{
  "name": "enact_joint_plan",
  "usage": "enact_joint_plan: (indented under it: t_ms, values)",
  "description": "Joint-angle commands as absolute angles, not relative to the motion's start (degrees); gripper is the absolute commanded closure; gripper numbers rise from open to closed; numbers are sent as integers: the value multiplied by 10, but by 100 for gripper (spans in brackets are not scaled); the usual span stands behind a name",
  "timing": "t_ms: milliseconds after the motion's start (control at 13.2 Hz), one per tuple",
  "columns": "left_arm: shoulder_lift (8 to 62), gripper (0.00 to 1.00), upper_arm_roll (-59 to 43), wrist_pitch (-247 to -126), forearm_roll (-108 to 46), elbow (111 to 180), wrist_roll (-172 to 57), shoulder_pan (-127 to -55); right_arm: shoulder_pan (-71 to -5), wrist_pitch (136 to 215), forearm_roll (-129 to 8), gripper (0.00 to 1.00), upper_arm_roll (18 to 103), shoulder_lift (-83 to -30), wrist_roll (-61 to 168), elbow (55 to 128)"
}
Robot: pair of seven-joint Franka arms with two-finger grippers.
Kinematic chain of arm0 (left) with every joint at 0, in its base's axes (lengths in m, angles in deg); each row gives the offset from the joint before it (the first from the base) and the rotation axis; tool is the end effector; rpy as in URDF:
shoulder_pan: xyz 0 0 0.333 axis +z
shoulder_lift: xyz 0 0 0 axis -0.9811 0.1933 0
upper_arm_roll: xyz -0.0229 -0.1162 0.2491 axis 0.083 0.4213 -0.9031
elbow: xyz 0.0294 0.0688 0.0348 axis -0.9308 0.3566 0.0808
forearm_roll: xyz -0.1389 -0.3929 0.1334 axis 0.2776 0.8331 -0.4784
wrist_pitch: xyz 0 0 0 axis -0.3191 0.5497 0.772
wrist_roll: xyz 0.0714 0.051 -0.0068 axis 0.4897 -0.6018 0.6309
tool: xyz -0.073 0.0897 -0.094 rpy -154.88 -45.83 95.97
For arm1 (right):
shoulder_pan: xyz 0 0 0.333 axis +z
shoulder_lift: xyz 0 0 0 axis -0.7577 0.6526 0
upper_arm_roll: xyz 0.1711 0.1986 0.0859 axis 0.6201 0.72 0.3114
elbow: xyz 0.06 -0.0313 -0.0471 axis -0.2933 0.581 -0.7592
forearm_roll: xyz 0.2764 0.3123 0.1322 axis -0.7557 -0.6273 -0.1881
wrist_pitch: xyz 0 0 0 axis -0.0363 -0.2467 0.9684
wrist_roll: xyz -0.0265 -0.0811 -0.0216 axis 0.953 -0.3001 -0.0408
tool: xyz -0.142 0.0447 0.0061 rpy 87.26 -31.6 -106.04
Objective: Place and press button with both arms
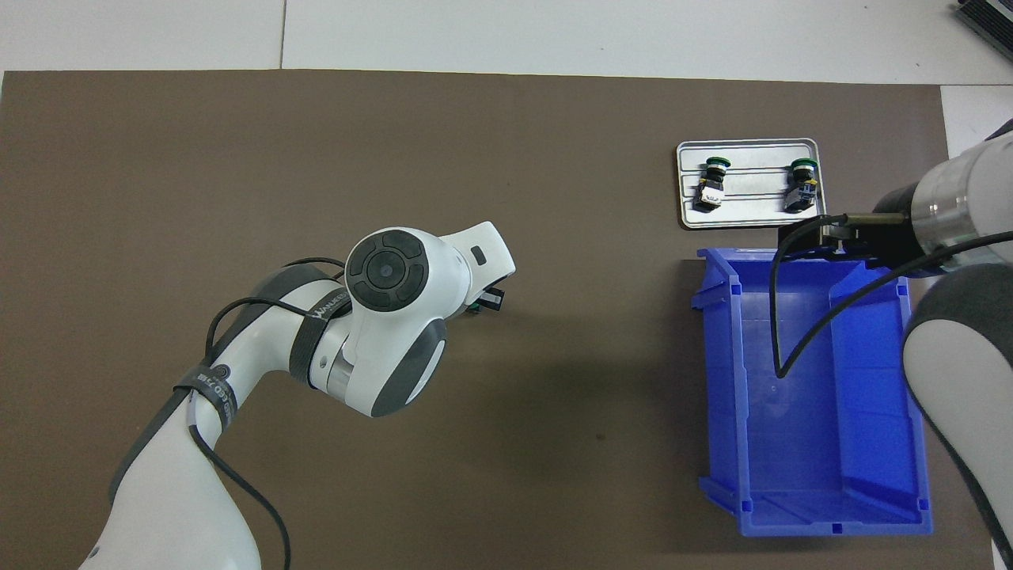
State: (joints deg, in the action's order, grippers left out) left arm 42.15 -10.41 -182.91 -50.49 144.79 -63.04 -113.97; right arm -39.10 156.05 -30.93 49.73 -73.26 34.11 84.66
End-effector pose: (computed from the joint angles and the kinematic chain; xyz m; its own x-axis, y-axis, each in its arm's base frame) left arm 0.5415 -0.3923 0.2608 0.9233 -0.3556 0.1450 -0.3724 -0.9213 0.1119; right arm 0.6011 0.0747 0.5103 0.9953 -0.0884 0.0404 -0.0872 -0.9957 -0.0303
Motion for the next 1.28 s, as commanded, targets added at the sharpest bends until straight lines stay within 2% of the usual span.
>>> enact_joint_plan:
  t_ms: [0,302,453,604,907,1058,1209]
  values:
    - [433,100,-113,-1818,-515,1434,-621,-1145,-396,1578,-322,0,500,-745,329,871]
    - [412,100,-118,-1693,-516,1351,-627,-1116,-357,1585,-322,0,500,-729,276,873]
    - [399,100,-119,-1634,-518,1306,-631,-1086,-330,1621,-322,0,500,-697,238,873]
    - [367,99,-118,-1600,-521,1303,-653,-1037,-285,1667,-322,0,500,-652,169,870]
    - [314,78,-119,-1514,-521,1309,-745,-919,-186,1766,-323,0,500,-577,0,855]
    - [295,69,-120,-1467,-536,1307,-774,-871,-158,1797,-322,0,501,-532,-84,823]
    - [276,62,-120,-1434,-585,1303,-782,-856,-130,1838,-321,0,501,-495,-153,805]
